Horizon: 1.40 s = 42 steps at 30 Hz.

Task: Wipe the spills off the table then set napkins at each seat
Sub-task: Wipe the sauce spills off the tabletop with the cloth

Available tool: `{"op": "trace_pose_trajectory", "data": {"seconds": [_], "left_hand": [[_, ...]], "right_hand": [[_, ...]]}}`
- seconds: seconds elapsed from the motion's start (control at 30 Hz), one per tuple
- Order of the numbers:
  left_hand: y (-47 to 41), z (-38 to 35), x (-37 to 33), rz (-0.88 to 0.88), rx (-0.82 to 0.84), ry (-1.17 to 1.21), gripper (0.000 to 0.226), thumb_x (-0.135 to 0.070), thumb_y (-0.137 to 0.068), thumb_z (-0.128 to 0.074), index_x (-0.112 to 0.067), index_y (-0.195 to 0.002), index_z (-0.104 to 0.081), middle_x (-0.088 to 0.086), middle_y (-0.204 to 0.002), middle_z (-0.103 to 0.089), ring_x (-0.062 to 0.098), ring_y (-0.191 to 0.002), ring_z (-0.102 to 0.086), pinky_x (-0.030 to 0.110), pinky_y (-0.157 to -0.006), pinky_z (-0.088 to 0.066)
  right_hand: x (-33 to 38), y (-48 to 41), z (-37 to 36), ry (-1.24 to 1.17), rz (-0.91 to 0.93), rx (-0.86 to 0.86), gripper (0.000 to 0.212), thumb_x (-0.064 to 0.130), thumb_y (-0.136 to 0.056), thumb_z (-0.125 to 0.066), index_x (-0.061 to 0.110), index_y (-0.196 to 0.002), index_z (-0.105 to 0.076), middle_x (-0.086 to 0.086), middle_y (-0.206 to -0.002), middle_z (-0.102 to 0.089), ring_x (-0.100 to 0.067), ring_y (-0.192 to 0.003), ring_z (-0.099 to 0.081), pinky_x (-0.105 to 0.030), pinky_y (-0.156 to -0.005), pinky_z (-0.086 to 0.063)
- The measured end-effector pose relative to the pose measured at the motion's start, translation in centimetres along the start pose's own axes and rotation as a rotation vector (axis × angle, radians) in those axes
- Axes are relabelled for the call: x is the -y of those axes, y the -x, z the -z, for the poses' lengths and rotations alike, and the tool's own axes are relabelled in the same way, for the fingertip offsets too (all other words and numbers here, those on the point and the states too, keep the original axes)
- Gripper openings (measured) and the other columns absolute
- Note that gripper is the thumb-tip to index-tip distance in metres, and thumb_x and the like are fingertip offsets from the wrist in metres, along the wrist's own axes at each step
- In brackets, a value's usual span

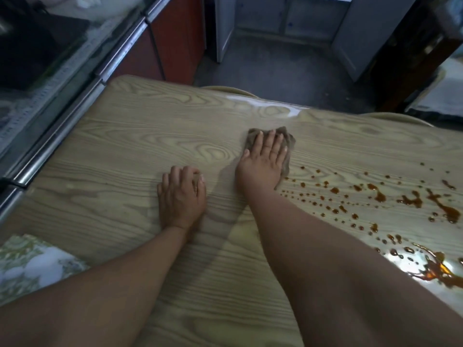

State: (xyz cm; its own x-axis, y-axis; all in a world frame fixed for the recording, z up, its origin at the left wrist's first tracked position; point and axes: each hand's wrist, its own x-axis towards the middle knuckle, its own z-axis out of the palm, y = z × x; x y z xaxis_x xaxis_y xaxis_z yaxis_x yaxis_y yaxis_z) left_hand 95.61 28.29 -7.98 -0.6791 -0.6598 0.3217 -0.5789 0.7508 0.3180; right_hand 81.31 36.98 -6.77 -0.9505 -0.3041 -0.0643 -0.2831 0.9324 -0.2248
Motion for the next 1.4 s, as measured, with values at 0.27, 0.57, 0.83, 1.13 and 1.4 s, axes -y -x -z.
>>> {"op": "trace_pose_trajectory", "data": {"seconds": [0.27,0.57,0.83,1.13,1.4], "left_hand": [[0.4,0.7,-0.3,-0.070,0.060,0.035,0.031,-0.042,-0.086,-0.043,-0.022,-0.105,-0.056,0.008,-0.103,-0.059,0.033,-0.097,-0.055,0.042,-0.082,-0.042],[0.8,1.1,-0.6,-0.252,0.140,0.102,0.033,-0.039,-0.087,-0.044,-0.020,-0.111,-0.055,0.009,-0.100,-0.057,0.034,-0.093,-0.055,0.043,-0.087,-0.042],[0.7,1.0,-0.6,-0.246,0.156,0.079,0.032,-0.041,-0.086,-0.043,-0.023,-0.111,-0.055,0.007,-0.104,-0.057,0.034,-0.097,-0.054,0.043,-0.088,-0.043],[0.6,0.5,-0.5,-0.238,0.158,0.055,0.032,-0.042,-0.087,-0.043,-0.024,-0.109,-0.057,0.005,-0.103,-0.057,0.033,-0.099,-0.054,0.043,-0.087,-0.042],[0.5,0.9,-0.6,-0.244,0.147,0.073,0.032,-0.042,-0.087,-0.042,-0.023,-0.107,-0.058,0.007,-0.100,-0.056,0.033,-0.095,-0.054,0.042,-0.084,-0.042]], "right_hand": [[-1.5,9.3,-0.3,-0.014,0.137,0.019,0.064,0.036,-0.099,-0.020,0.014,-0.155,0.000,-0.009,-0.161,0.014,-0.025,-0.148,0.017,-0.044,-0.120,0.009],[-8.9,17.3,1.1,0.121,0.714,0.093,0.059,0.037,-0.099,-0.031,0.022,-0.155,-0.018,0.001,-0.163,-0.006,-0.020,-0.150,0.002,-0.042,-0.120,-0.006],[-10.5,11.2,1.7,0.168,0.805,0.096,0.058,0.037,-0.099,-0.029,0.022,-0.154,-0.020,0.000,-0.162,-0.010,-0.020,-0.150,-0.004,-0.043,-0.121,-0.010],[-8.2,-0.6,2.2,0.091,0.204,0.099,0.059,0.037,-0.101,-0.020,0.021,-0.155,-0.002,-0.003,-0.163,0.011,-0.020,-0.149,0.015,-0.039,-0.119,0.013],[-6.4,3.2,1.9,-0.018,-0.218,0.038,0.066,0.035,-0.100,-0.020,0.008,-0.154,0.006,-0.015,-0.159,0.019,-0.031,-0.147,0.020,-0.046,-0.118,0.014]]}}
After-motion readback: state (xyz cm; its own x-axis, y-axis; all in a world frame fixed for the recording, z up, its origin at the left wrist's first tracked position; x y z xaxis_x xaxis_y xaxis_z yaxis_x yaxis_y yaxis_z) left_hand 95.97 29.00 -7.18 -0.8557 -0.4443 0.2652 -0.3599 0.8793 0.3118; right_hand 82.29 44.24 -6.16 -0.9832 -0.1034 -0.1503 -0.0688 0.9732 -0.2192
